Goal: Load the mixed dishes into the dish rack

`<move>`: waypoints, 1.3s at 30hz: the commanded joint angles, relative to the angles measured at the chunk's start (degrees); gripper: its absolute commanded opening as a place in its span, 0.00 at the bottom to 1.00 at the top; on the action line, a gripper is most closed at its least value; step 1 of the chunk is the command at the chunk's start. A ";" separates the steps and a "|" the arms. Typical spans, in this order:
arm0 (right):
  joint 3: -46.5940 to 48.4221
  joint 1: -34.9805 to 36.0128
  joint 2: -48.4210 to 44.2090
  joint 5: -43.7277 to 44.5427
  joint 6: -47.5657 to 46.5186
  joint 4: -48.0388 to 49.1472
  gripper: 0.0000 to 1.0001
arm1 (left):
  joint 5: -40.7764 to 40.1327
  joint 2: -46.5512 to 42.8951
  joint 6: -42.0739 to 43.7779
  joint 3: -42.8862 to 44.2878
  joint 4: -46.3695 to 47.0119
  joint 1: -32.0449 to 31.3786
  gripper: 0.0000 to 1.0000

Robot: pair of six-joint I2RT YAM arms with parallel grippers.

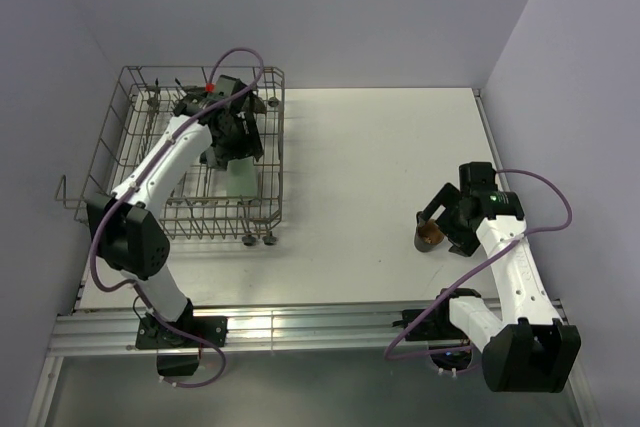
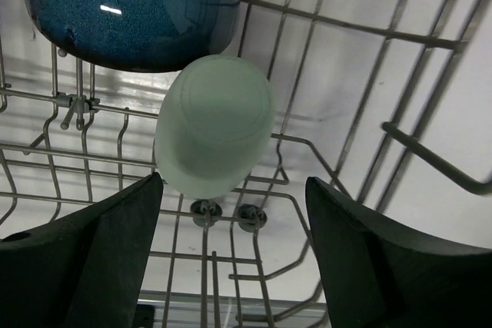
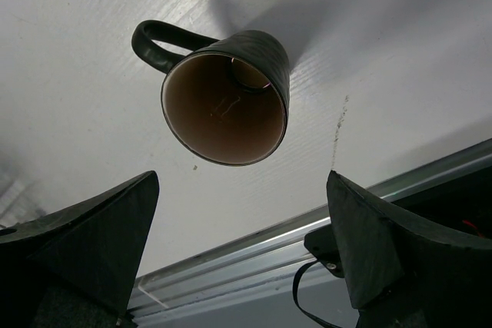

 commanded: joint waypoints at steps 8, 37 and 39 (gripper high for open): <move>2.41 -0.47 0.66 0.38 -1.19 1.29 0.97 | -8.69 4.66 3.95 -1.09 1.20 -0.61 0.82; 3.21 -0.47 2.06 0.82 -1.28 2.35 0.98 | -11.24 3.61 6.59 -4.95 5.77 -0.78 0.32; 3.29 -0.47 2.06 0.73 -1.28 2.35 0.98 | -12.12 2.91 6.32 -4.42 5.59 -0.78 0.21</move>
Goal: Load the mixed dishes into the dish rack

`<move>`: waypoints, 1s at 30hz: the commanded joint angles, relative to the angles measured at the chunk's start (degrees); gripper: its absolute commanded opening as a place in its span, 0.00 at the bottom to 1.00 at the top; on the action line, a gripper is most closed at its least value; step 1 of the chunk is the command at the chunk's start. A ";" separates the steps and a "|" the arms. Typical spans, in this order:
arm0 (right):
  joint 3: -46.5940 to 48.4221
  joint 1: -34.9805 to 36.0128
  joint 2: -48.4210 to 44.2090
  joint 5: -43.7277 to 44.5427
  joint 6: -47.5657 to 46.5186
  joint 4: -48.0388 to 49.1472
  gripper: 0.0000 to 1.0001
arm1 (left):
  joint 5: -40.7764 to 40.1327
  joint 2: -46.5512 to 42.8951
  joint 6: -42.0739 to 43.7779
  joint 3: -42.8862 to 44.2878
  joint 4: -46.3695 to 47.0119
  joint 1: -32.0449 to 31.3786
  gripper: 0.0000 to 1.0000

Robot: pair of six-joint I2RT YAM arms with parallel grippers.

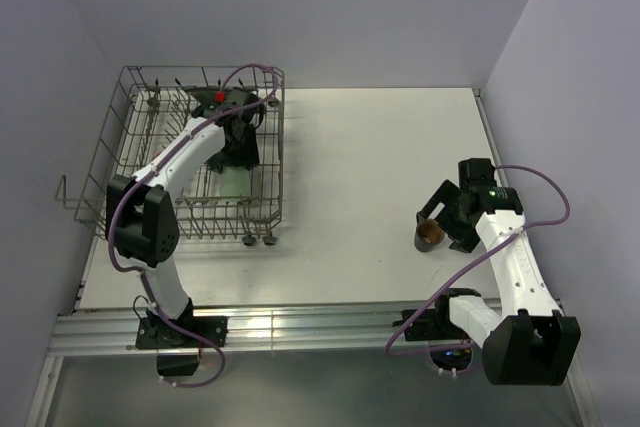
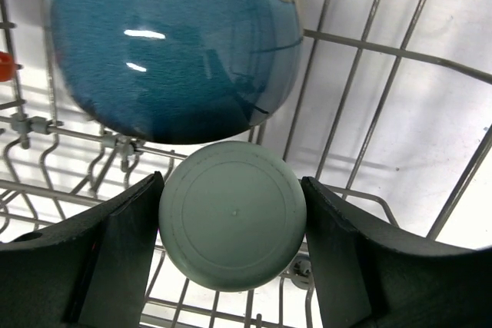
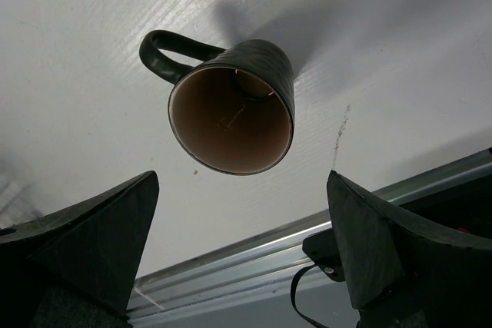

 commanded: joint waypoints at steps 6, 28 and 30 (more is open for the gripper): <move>2.62 -0.34 0.10 0.16 0.16 1.34 0.98 | -4.61 -6.17 -1.01 0.78 0.98 -0.06 0.00; 5.52 0.45 -0.26 0.07 -0.54 2.75 0.97 | -9.00 -18.57 -3.38 9.48 -0.26 -0.24 0.00; 6.04 0.72 -0.34 -0.45 -0.98 3.10 0.96 | -11.20 -18.66 -3.73 11.23 0.63 0.81 0.00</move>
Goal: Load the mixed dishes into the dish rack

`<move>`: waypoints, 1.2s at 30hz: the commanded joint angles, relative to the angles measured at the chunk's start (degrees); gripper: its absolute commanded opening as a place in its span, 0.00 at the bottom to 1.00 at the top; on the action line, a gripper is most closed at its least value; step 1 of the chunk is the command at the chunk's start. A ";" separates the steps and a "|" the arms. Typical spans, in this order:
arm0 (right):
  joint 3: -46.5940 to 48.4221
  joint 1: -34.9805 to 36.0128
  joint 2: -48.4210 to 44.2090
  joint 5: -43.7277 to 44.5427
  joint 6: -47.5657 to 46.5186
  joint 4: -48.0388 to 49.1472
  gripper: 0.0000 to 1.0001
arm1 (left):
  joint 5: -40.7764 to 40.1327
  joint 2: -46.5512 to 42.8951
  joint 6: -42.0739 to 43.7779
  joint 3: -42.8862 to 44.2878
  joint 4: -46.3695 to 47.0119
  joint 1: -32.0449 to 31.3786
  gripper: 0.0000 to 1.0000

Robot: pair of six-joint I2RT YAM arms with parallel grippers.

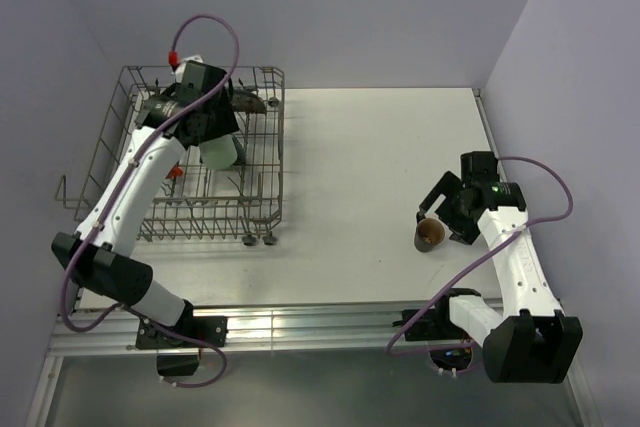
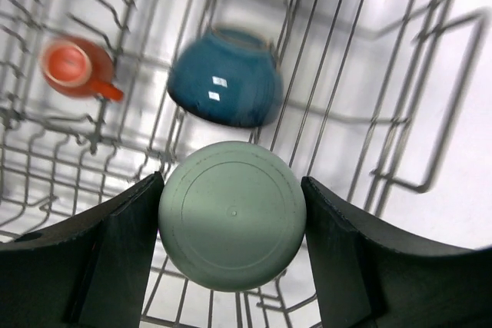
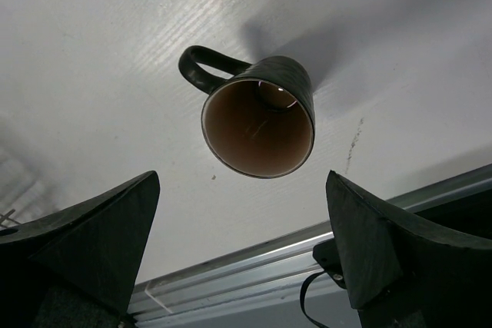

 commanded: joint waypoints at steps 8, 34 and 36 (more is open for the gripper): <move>3.25 1.46 -3.10 -1.97 -2.76 6.83 0.94 | -7.32 -1.60 -4.98 5.91 5.57 9.29 0.00; 1.14 7.09 -6.18 -0.48 -7.86 8.51 0.96 | -3.10 21.58 -1.11 5.98 31.25 25.56 0.00; 1.23 7.09 -5.92 -0.22 -7.86 8.42 0.96 | -2.93 23.35 -0.59 8.60 30.28 25.73 0.00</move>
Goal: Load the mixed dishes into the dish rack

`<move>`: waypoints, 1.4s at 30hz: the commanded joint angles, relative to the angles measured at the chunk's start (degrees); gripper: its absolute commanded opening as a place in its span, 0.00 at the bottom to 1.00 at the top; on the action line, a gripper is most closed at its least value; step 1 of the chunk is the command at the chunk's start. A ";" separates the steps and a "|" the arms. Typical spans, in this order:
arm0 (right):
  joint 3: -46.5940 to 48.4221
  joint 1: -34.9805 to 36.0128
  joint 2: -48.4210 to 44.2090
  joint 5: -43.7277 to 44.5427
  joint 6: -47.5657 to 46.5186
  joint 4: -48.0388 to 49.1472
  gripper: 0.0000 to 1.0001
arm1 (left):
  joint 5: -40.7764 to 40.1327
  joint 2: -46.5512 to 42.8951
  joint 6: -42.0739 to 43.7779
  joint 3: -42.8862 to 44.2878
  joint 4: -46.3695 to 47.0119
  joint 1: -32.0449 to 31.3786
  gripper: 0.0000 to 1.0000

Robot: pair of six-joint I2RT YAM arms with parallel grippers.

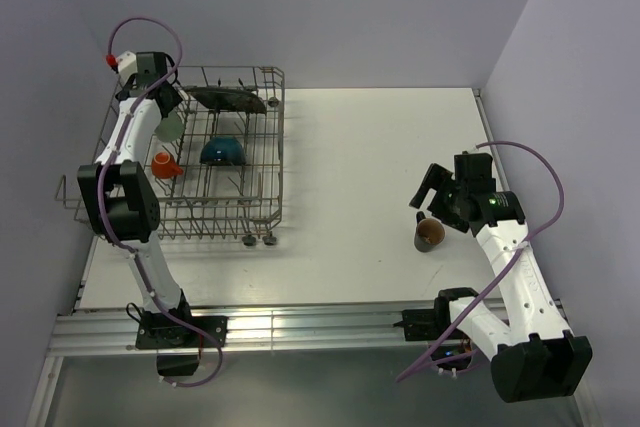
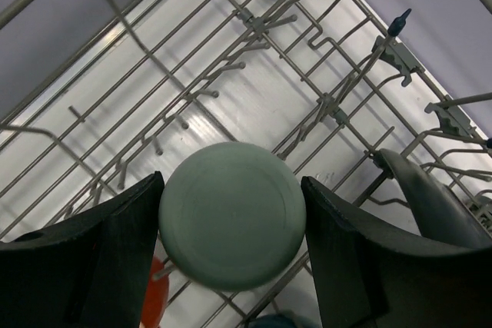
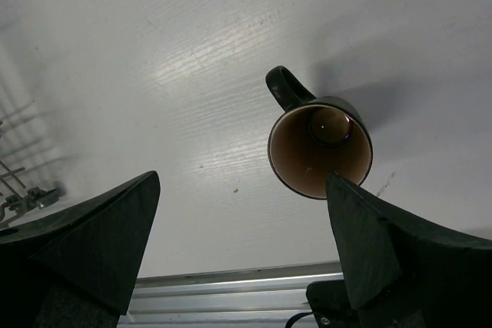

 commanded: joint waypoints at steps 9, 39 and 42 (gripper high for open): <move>2.92 0.36 0.92 2.81 -1.11 0.77 0.97 | 4.13 3.87 -1.62 6.22 1.05 0.34 0.00; 2.39 -1.22 0.49 2.90 0.82 -0.19 0.99 | 2.10 -6.84 -6.02 -3.80 -2.38 -0.45 0.99; 2.57 -2.72 0.31 5.44 2.05 -2.56 1.00 | 5.52 -9.04 -8.30 -3.98 -3.35 -0.45 0.99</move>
